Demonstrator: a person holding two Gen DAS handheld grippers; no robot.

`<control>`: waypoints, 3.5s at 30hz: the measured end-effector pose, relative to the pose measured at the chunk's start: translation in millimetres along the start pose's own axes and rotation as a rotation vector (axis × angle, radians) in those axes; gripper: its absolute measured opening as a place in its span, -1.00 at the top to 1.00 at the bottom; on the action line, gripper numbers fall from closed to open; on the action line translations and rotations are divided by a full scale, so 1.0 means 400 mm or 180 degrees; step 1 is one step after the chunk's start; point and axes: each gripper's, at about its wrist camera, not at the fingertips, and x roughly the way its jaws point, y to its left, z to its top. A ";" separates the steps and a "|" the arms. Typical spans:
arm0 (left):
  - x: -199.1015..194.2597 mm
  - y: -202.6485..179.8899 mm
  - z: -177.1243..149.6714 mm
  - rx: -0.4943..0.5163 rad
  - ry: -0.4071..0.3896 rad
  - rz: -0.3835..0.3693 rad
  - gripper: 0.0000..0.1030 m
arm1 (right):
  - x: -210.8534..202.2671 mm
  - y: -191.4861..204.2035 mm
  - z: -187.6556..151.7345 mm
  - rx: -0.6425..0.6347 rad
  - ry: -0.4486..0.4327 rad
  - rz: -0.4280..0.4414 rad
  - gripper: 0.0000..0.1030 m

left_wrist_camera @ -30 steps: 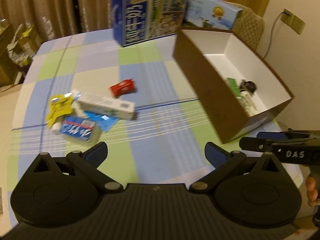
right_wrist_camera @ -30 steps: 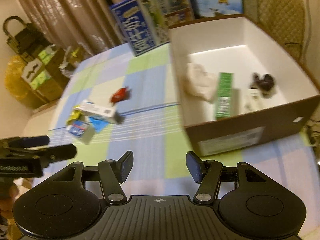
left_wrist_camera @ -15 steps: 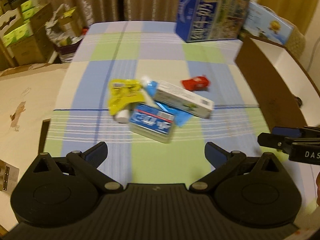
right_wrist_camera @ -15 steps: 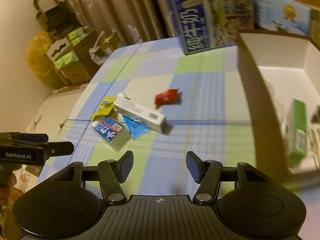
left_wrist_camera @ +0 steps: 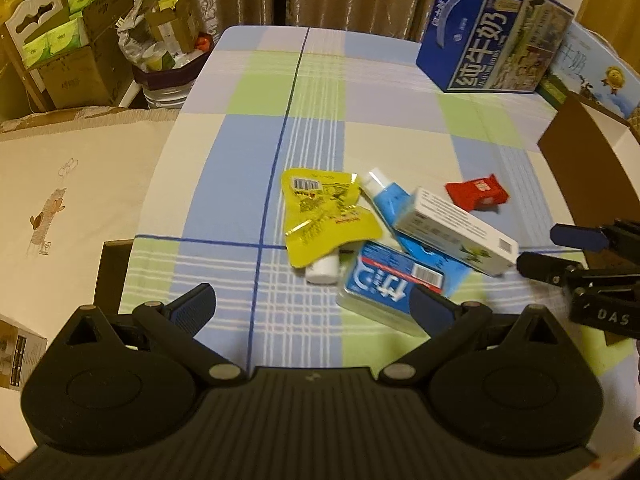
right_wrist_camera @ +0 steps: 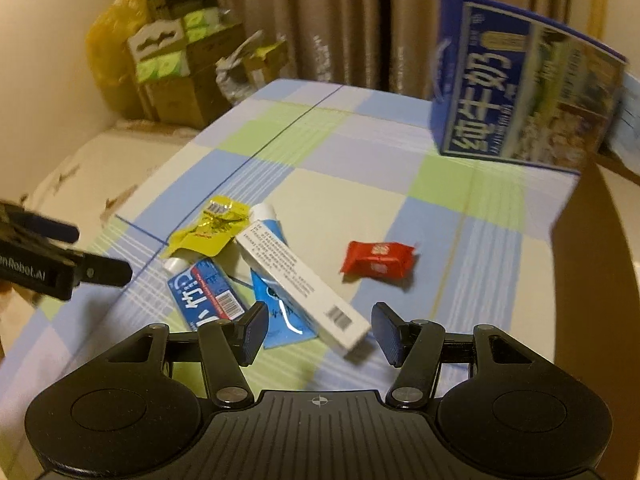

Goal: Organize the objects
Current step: 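Grasp the white toothpaste box with the right tool while the left tool grasps the yellow packet, then carry the yellow packet and white toothpaste box into the cardboard box and release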

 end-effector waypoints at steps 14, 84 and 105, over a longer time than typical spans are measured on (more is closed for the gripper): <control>0.143 0.024 0.094 0.0010 0.0198 -0.0058 -0.96 | 0.167 0.028 0.044 -0.0541 0.0316 0.0051 -0.04; -0.137 -0.237 -0.048 0.0674 -0.0086 -0.0851 -0.16 | -0.366 -0.111 -0.170 0.0967 -0.0232 -0.0240 0.56; -0.224 -0.552 -0.107 0.1029 -0.0203 -0.1202 -0.16 | -0.592 -0.276 -0.290 0.1185 -0.0485 -0.0421 0.56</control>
